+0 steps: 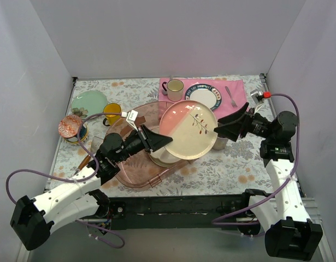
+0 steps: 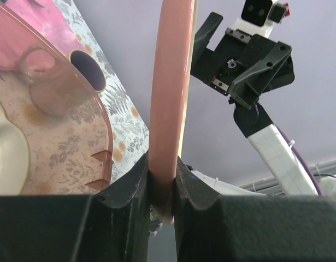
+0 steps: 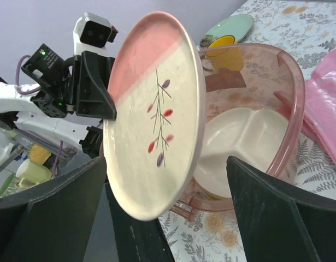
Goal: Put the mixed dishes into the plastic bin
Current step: Pick up the plate at the center of the board.
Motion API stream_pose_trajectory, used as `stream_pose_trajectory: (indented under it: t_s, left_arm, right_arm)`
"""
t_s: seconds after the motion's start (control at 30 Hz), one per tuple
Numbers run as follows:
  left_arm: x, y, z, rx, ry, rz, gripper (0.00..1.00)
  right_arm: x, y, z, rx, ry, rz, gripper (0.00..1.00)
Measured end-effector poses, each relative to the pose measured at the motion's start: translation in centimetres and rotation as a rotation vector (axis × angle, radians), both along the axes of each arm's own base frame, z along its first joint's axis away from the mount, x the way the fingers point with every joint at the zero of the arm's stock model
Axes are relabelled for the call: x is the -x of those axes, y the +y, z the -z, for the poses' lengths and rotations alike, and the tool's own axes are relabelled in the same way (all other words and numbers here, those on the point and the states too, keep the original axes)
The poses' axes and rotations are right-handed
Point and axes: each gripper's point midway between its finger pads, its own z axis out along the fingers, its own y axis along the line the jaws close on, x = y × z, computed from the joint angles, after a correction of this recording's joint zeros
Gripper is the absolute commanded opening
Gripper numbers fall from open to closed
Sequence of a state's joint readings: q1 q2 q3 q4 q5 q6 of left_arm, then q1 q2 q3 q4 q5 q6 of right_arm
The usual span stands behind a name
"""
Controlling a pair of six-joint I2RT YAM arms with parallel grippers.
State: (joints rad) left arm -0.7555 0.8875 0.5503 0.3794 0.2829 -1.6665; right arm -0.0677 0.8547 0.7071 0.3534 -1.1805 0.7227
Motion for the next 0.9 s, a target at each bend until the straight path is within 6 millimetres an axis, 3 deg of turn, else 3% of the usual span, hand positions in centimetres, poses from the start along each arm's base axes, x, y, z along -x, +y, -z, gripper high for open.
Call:
stream_pose_trajectory:
  t_s: [0.2, 0.57, 0.9]
  left_arm:
    - [-0.6, 2.3, -0.7, -0.004, -0.005, -0.089, 0.00]
    - [-1.8, 6.3, 0.5, -0.097, 0.021, -0.237, 0.00]
    - [-2.3, 7.7, 0.7, -0.209, 0.014, -0.303, 0.00]
  right_arm:
    - [-0.7, -0.7, 0.0, 0.034, -0.058, 0.029, 0.99]
    - [-3.3, -3.7, 1.0, 0.066, -0.102, 0.120, 0.99]
    - [-3.1, -4.9, 5.9, 0.122, -0.144, 0.162, 0.99]
